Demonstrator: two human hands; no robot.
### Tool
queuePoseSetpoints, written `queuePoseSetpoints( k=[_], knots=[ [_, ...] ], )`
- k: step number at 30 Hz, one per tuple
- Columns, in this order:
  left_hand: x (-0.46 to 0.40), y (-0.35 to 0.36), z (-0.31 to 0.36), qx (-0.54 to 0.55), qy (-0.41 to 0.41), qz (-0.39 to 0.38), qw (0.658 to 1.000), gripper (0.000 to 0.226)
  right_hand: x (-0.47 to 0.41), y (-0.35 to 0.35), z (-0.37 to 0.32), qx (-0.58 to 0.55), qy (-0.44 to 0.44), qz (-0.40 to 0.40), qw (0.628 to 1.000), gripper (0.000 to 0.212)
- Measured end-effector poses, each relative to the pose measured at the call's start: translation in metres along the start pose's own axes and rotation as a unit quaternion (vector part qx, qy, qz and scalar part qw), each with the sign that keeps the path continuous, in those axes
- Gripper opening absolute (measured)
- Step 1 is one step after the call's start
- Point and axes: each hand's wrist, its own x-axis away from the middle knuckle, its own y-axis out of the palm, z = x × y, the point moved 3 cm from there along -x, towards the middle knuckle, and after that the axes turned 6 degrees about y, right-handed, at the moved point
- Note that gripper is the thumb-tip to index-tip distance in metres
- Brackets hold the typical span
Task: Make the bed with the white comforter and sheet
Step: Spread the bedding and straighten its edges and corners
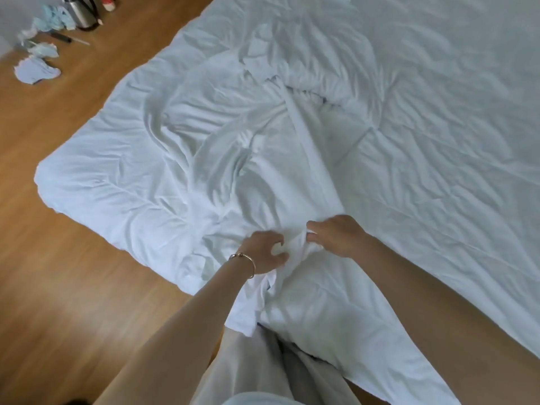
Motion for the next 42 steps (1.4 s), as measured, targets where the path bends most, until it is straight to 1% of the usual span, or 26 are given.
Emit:
queuePoseSetpoints(
  k=[2,4,5,8,10,12,13,14,15,16,17,18,19,20,22,24,25,28,30,32,34,36,37,39,40,42],
  knots=[
    [-0.003,0.038,0.037,0.028,0.021,-0.07,0.997,0.03,0.044,0.046,0.029,-0.052,0.031,-0.034,0.998,0.035],
    [-0.007,0.084,0.071,0.047,0.019,-0.136,0.989,0.03,0.086,0.09,0.056,-0.075,0.059,-0.071,0.993,0.033],
    [-0.007,0.113,0.091,0.062,0.012,-0.158,0.985,0.03,0.11,0.11,0.071,-0.067,0.062,-0.089,0.992,0.033],
    [-0.009,0.176,0.137,0.099,0.004,-0.188,0.977,0.028,0.159,0.15,0.106,-0.033,0.085,-0.145,0.985,0.037],
    [-0.008,0.206,0.166,0.13,-0.008,-0.171,0.977,0.025,0.184,0.169,0.131,-0.012,0.105,-0.213,0.971,0.043],
    [-0.002,0.222,0.178,0.232,-0.066,-0.114,0.964,0.018,0.195,0.182,0.145,-0.028,0.129,-0.298,0.945,0.056],
    [0.003,0.225,0.177,0.288,-0.103,-0.077,0.949,0.019,0.195,0.183,0.144,-0.057,0.147,-0.324,0.933,0.06],
    [0.009,0.225,0.173,0.32,-0.137,-0.036,0.937,0.02,0.192,0.18,0.14,-0.071,0.149,-0.323,0.932,0.058],
    [0.015,0.222,0.167,0.326,-0.156,0.009,0.933,0.016,0.185,0.174,0.132,-0.071,0.139,-0.294,0.943,0.051],
    [0.021,0.217,0.16,0.311,-0.165,0.057,0.934,0.011,0.175,0.166,0.123,-0.062,0.123,-0.233,0.962,0.043],
    [0.027,0.213,0.15,0.303,-0.174,0.102,0.931,0.011,0.165,0.156,0.11,-0.051,0.1,-0.16,0.981,0.037],
    [0.034,0.206,0.142,0.302,-0.187,0.133,0.925,0.015,0.156,0.146,0.094,-0.068,0.079,-0.096,0.99,0.034],
    [0.039,0.2,0.132,0.301,-0.199,0.152,0.92,0.018,0.148,0.135,0.076,-0.116,0.063,-0.059,0.99,0.033],
    [0.044,0.193,0.123,0.305,-0.216,0.149,0.916,0.019,0.139,0.126,0.057,-0.18,0.048,-0.054,0.981,0.032],
    [0.055,0.18,0.105,0.342,-0.241,0.113,0.901,0.017,0.123,0.109,0.013,-0.3,0.025,-0.119,0.946,0.03],
    [0.066,0.164,0.09,0.388,-0.244,0.094,0.884,0.017,0.108,0.096,-0.026,-0.366,0.009,-0.172,0.914,0.032],
    [0.071,0.156,0.081,0.407,-0.247,0.103,0.874,0.017,0.1,0.091,-0.042,-0.379,0.01,-0.182,0.907,0.032],
    [0.088,0.129,0.048,0.419,-0.278,0.144,0.852,0.016,0.074,0.087,-0.078,-0.383,0.041,-0.194,0.902,0.031],
    [0.096,0.109,0.02,0.444,-0.275,0.138,0.842,0.016,0.056,0.085,-0.099,-0.398,0.062,-0.195,0.894,0.026],
    [0.102,0.081,-0.011,0.449,-0.263,0.123,0.845,0.02,0.038,0.075,-0.12,-0.43,0.07,-0.17,0.884,0.026],
    [0.109,0.047,-0.048,0.444,-0.248,0.135,0.851,0.022,0.018,0.06,-0.143,-0.452,0.092,-0.133,0.877,0.029],
    [0.117,0.011,-0.086,0.431,-0.244,0.158,0.854,0.023,-0.002,0.045,-0.164,-0.467,0.133,-0.103,0.868,0.03],
    [0.122,-0.004,-0.104,0.424,-0.244,0.17,0.855,0.022,-0.012,0.037,-0.175,-0.471,0.15,-0.098,0.863,0.03],
    [0.136,-0.03,-0.138,0.42,-0.254,0.171,0.854,0.019,-0.033,0.025,-0.195,-0.473,0.179,-0.106,0.856,0.029],
    [0.142,-0.044,-0.152,0.417,-0.257,0.167,0.855,0.018,-0.044,0.02,-0.205,-0.47,0.192,-0.111,0.854,0.029],
    [0.147,-0.072,-0.179,0.399,-0.25,0.137,0.871,0.016,-0.066,0.007,-0.225,-0.466,0.214,-0.128,0.849,0.028]
  ],
)
